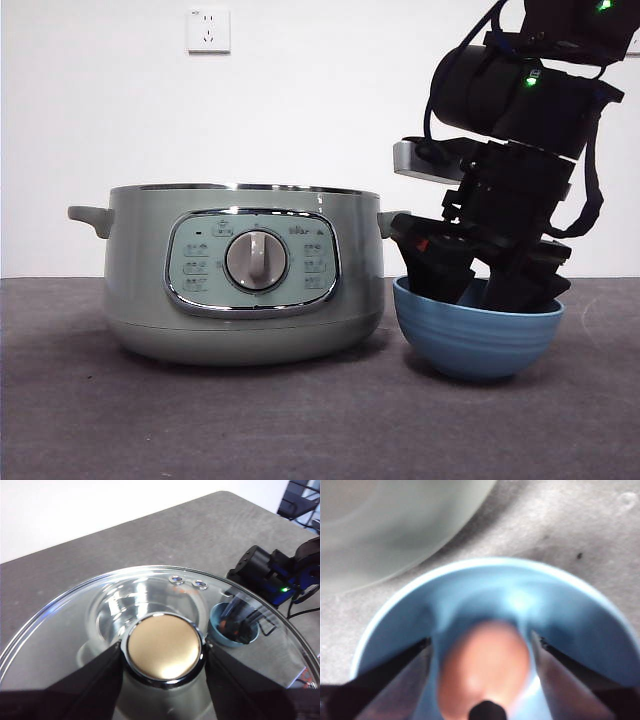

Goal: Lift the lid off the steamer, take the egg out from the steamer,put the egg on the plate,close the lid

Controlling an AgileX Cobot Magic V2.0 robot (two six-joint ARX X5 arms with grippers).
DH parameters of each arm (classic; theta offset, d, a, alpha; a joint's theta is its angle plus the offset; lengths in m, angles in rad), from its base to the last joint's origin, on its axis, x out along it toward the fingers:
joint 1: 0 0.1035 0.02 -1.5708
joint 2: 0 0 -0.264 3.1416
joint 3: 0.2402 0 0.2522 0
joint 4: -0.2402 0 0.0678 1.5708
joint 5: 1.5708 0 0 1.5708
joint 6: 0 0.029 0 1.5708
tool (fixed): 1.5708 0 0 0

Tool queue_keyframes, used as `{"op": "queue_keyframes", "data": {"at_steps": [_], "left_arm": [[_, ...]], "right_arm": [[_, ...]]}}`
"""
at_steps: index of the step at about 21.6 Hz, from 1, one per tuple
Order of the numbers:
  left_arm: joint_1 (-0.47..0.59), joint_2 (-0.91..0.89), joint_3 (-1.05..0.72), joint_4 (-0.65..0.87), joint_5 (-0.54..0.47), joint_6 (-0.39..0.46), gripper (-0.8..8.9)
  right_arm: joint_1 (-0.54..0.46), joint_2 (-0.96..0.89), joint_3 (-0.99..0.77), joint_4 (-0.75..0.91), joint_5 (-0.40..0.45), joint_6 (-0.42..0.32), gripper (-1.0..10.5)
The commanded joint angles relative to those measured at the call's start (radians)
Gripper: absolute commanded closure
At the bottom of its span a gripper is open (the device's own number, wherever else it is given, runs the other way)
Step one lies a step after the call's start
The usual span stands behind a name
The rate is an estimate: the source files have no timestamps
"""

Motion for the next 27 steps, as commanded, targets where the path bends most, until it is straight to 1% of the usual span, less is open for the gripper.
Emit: {"op": "queue_keyframes", "data": {"at_steps": [1,3,5,8,10,12,14,16,20,27], "left_arm": [[-0.002,0.032,0.015,0.079,0.015,0.012,8.21],[-0.002,0.085,0.015,0.124,0.019,0.014,8.2],[-0.002,0.141,0.015,0.173,0.019,0.035,8.21],[-0.002,0.235,0.015,0.231,0.02,0.04,8.21],[-0.009,0.307,0.015,0.277,0.02,0.069,8.21],[-0.012,0.372,0.015,0.312,0.021,0.073,8.2],[-0.014,0.43,0.014,0.358,0.043,0.073,8.2],[-0.015,0.481,0.014,0.409,0.057,0.073,8.2],[-0.015,0.559,0.014,0.459,0.06,0.072,8.2],[-0.015,0.637,0.014,0.491,0.059,0.072,8.2]], "right_arm": [[0.003,-0.022,-0.002,-0.003,0.0,-0.004,5.9],[0.003,-0.078,0.007,-0.008,0.0,-0.004,5.9],[0.003,-0.169,0.016,-0.027,0.0,-0.004,5.9],[0.003,-0.368,0.024,-0.07,0.007,0.009,5.9],[0.002,-0.51,0.026,-0.07,0.007,0.02,5.9],[0.002,-0.631,0.038,-0.079,0.013,0.027,5.9],[0.001,-0.733,0.055,-0.092,0.055,0.041,5.9],[0.001,-0.825,0.056,-0.091,0.061,0.054,6.0],[0.001,-0.933,0.056,-0.101,0.063,0.062,6.0],[0.001,-0.972,0.056,-0.116,0.063,0.065,6.0]]}}
